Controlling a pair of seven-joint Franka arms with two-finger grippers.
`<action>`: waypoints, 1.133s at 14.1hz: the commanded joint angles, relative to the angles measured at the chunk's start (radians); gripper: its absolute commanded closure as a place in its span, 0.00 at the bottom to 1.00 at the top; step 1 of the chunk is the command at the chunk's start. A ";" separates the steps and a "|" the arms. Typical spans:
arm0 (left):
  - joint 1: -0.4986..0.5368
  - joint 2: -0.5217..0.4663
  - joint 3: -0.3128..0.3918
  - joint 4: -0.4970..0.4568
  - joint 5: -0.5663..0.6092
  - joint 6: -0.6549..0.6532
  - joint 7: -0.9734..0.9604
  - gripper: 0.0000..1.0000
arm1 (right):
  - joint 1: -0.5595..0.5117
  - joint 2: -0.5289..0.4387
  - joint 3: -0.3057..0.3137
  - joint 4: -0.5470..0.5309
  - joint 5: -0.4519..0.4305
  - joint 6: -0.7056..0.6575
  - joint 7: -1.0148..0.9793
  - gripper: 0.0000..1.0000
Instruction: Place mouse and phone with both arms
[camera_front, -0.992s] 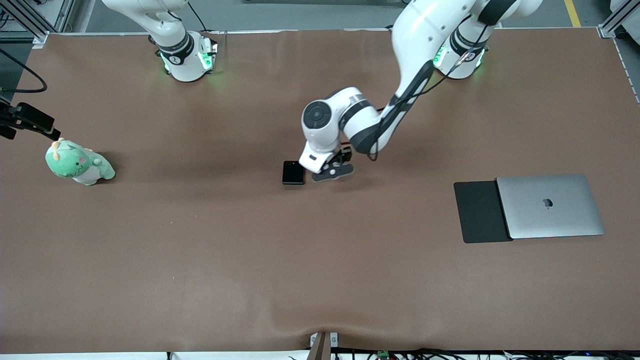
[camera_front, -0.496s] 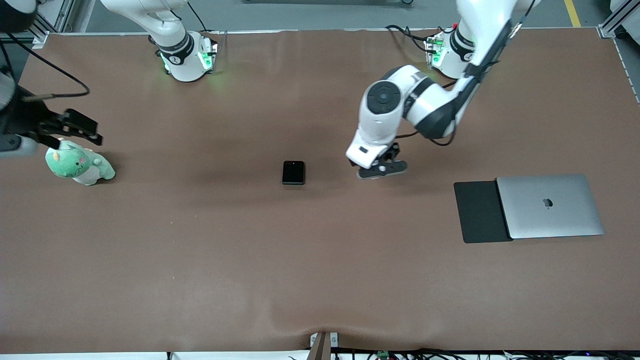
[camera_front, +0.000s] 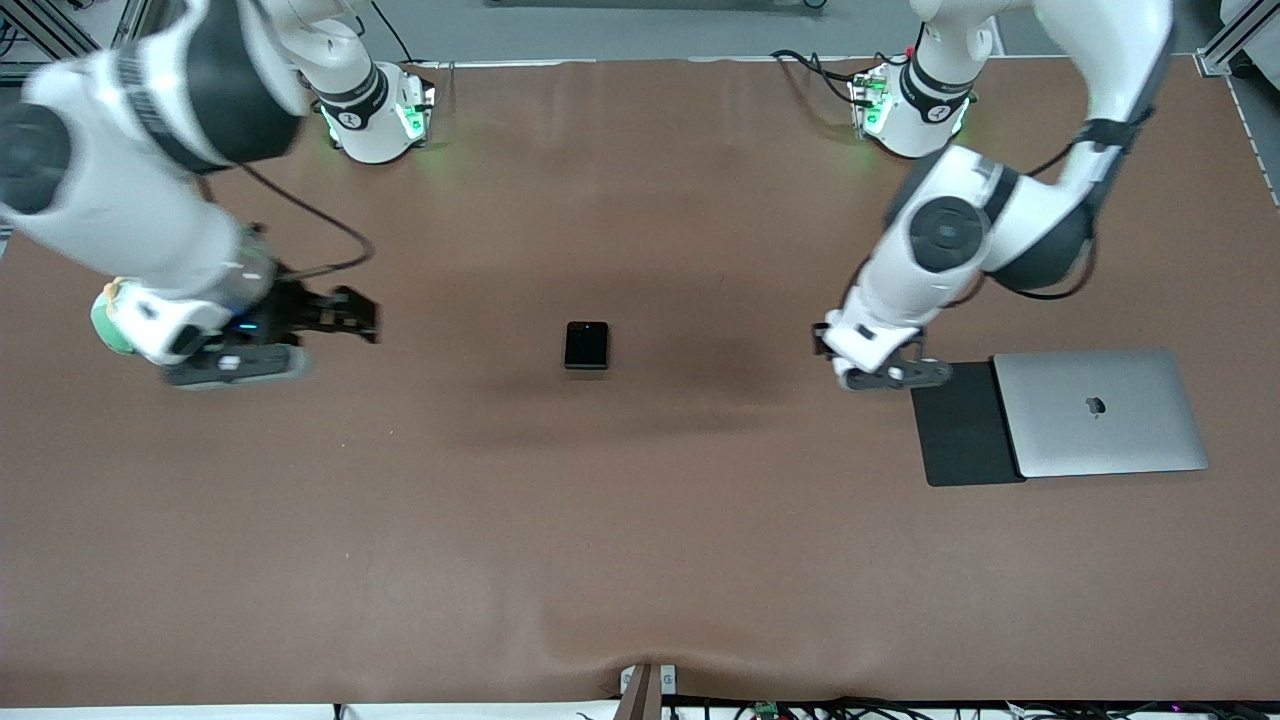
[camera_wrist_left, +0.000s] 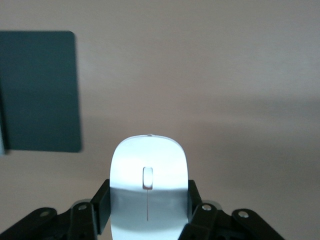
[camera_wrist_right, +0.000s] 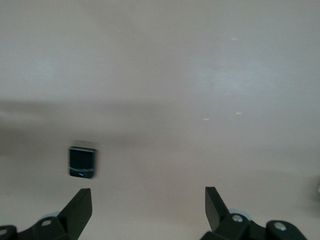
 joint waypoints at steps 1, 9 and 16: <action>0.197 -0.038 -0.106 -0.020 -0.010 -0.039 0.167 0.62 | 0.084 0.075 -0.011 0.010 0.006 0.069 0.093 0.00; 0.438 0.020 -0.133 0.002 -0.013 -0.003 0.481 0.62 | 0.272 0.320 -0.010 -0.128 0.009 0.492 0.263 0.00; 0.541 0.125 -0.099 0.002 0.112 0.071 0.584 0.62 | 0.400 0.400 -0.010 -0.283 0.030 0.695 0.311 0.00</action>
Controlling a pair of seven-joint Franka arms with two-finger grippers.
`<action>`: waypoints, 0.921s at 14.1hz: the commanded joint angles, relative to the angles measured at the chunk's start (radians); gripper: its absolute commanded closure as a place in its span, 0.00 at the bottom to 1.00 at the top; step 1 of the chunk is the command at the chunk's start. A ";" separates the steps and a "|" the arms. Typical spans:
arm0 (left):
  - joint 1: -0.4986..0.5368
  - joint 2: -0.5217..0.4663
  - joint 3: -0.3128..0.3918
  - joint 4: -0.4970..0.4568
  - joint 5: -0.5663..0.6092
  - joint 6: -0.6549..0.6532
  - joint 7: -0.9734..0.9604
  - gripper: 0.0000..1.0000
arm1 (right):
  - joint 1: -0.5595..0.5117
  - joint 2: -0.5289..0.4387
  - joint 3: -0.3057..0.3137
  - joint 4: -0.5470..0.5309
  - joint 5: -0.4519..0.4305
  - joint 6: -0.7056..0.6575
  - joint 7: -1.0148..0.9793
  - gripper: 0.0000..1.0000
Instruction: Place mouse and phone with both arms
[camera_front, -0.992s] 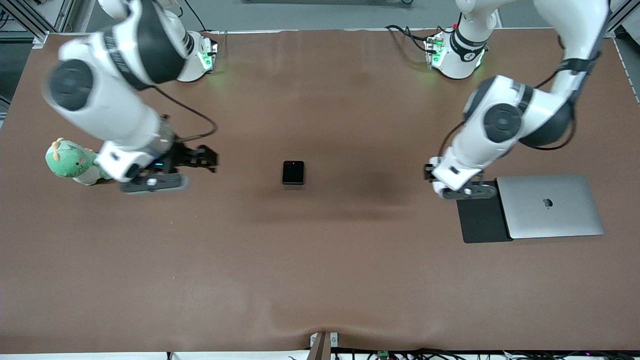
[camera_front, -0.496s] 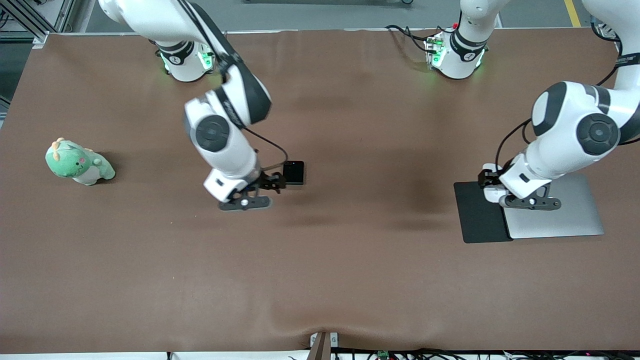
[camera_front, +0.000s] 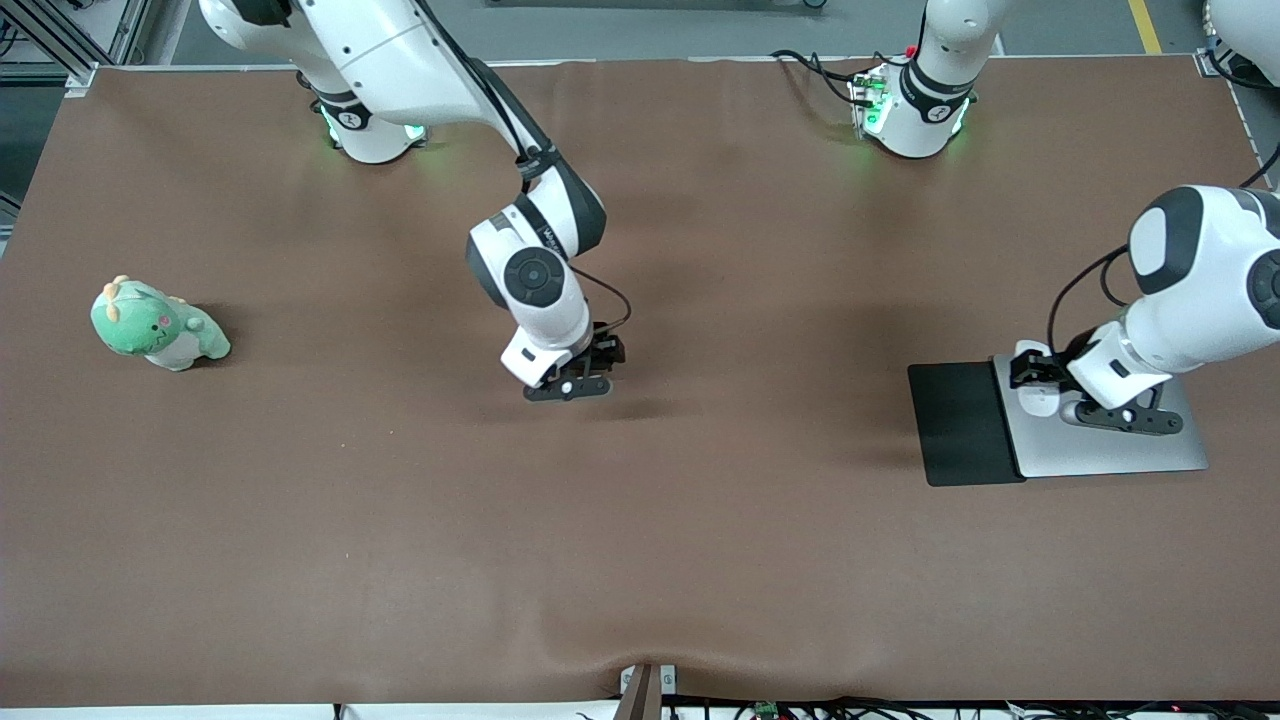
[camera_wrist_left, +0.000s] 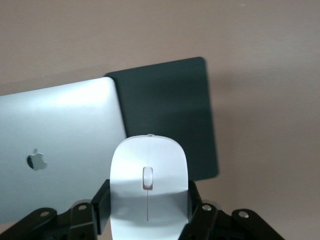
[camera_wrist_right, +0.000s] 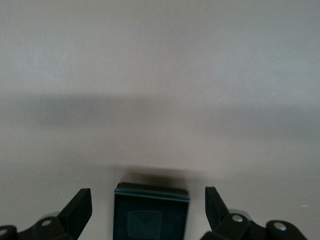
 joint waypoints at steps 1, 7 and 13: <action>0.008 0.059 0.021 0.002 0.093 0.037 0.004 0.62 | 0.034 -0.022 -0.010 -0.082 0.008 0.054 0.017 0.00; 0.023 0.152 0.064 0.000 0.131 0.132 0.003 0.62 | 0.069 -0.026 -0.010 -0.118 0.011 0.071 0.044 0.00; 0.005 0.241 0.070 -0.008 0.186 0.218 -0.078 0.62 | 0.040 -0.057 -0.013 -0.133 0.008 0.069 0.043 0.00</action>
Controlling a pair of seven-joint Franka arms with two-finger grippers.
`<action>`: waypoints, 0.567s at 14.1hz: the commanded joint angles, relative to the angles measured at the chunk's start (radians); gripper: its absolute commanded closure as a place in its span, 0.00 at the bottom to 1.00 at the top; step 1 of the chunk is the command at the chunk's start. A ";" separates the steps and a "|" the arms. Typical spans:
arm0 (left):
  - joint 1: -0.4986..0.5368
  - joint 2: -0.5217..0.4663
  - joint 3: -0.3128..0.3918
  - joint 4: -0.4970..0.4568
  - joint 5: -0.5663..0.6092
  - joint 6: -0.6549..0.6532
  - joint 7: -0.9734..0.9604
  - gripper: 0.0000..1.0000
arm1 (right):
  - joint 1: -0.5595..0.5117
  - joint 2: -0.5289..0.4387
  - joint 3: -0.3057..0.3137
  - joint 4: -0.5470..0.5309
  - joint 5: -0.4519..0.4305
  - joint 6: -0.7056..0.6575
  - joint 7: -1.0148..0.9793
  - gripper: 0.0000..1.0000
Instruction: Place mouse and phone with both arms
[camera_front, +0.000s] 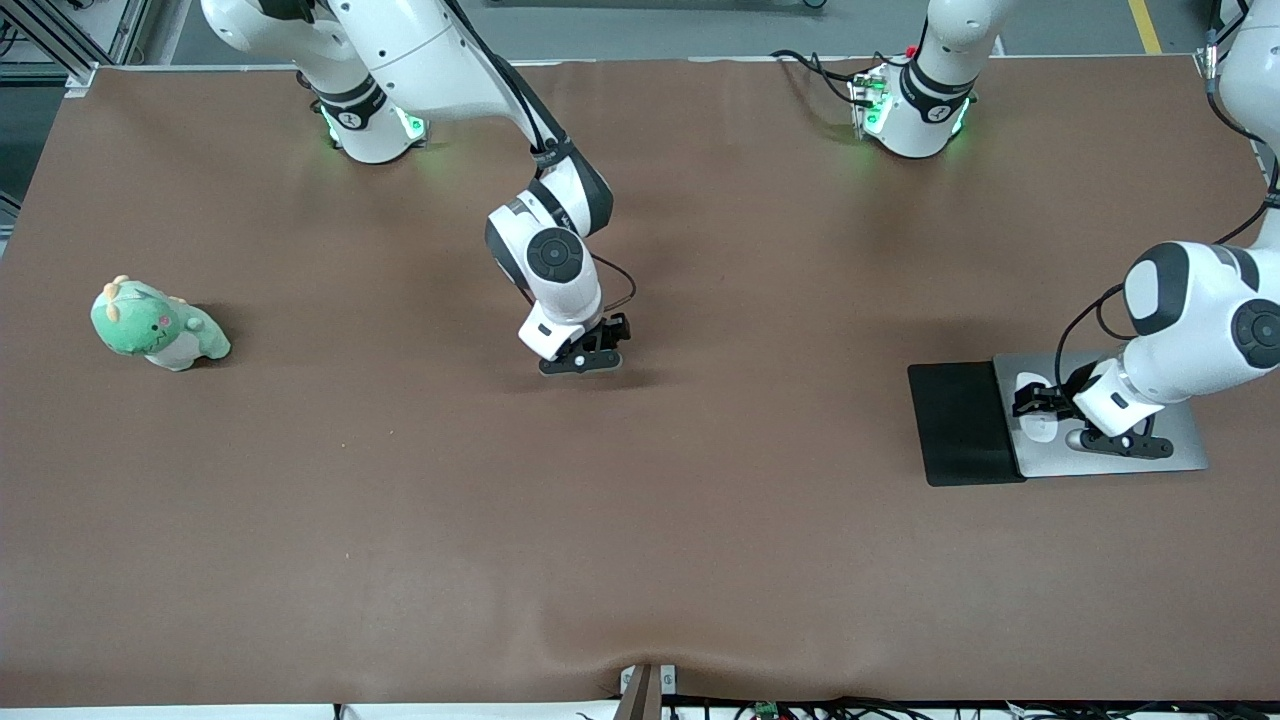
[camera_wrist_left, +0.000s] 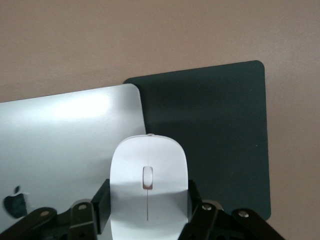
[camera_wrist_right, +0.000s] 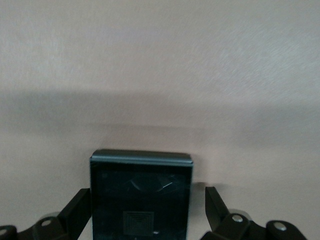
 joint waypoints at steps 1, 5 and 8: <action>-0.015 0.035 -0.003 -0.004 0.076 0.034 -0.092 0.62 | -0.019 -0.044 0.001 -0.034 0.007 0.011 0.016 0.00; -0.089 0.054 -0.003 -0.010 0.163 0.034 -0.292 0.61 | -0.016 -0.036 0.002 -0.033 0.011 0.019 0.024 0.00; -0.104 0.089 -0.003 -0.010 0.197 0.056 -0.319 0.60 | 0.004 -0.026 0.002 -0.031 0.009 0.041 0.058 0.00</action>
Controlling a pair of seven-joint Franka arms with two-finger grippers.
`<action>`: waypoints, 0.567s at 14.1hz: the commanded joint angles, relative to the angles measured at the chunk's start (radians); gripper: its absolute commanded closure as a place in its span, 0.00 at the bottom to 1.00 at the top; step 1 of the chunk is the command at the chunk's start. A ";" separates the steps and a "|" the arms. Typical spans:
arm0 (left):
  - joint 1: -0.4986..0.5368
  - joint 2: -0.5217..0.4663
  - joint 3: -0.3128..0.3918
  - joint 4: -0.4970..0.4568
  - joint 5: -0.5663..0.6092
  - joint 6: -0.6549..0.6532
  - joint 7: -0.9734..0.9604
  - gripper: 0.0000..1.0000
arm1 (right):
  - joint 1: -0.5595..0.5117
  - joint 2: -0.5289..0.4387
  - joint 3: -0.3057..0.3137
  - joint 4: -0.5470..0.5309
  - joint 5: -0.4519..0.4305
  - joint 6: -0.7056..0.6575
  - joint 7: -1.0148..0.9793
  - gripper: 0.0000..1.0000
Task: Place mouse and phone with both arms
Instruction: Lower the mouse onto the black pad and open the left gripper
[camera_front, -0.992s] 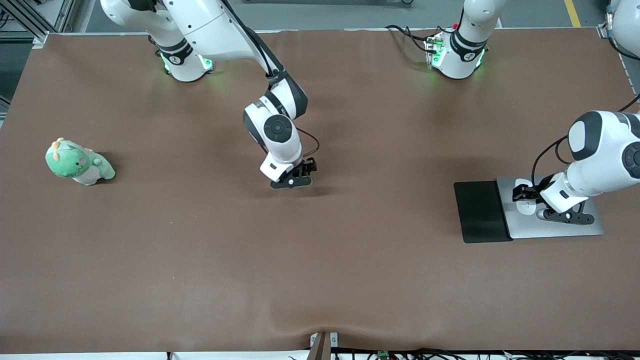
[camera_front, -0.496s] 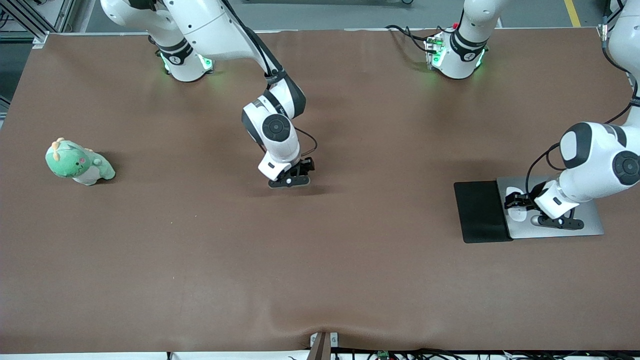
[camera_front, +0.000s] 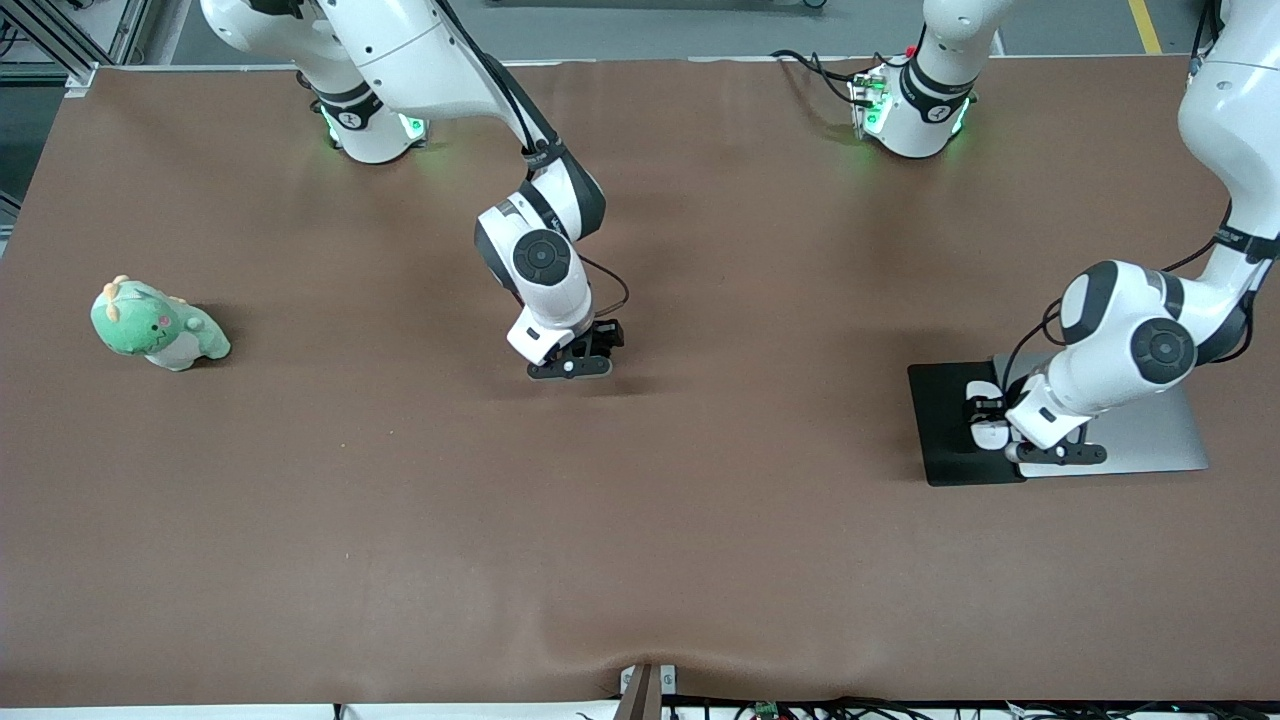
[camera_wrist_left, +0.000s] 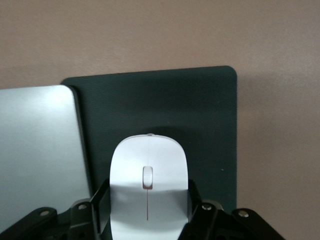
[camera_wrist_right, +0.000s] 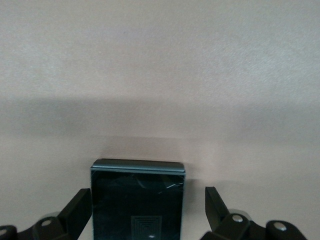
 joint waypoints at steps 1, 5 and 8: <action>0.006 0.025 -0.002 -0.008 0.071 0.034 -0.057 0.60 | 0.013 -0.011 0.004 -0.026 0.007 0.027 0.033 0.00; 0.005 0.067 -0.002 -0.013 0.151 0.048 -0.085 0.51 | 0.006 0.006 0.002 -0.027 0.004 0.035 0.022 0.00; -0.018 0.074 -0.002 -0.010 0.179 0.048 -0.126 0.18 | 0.002 0.008 0.002 -0.026 -0.004 0.038 0.021 0.00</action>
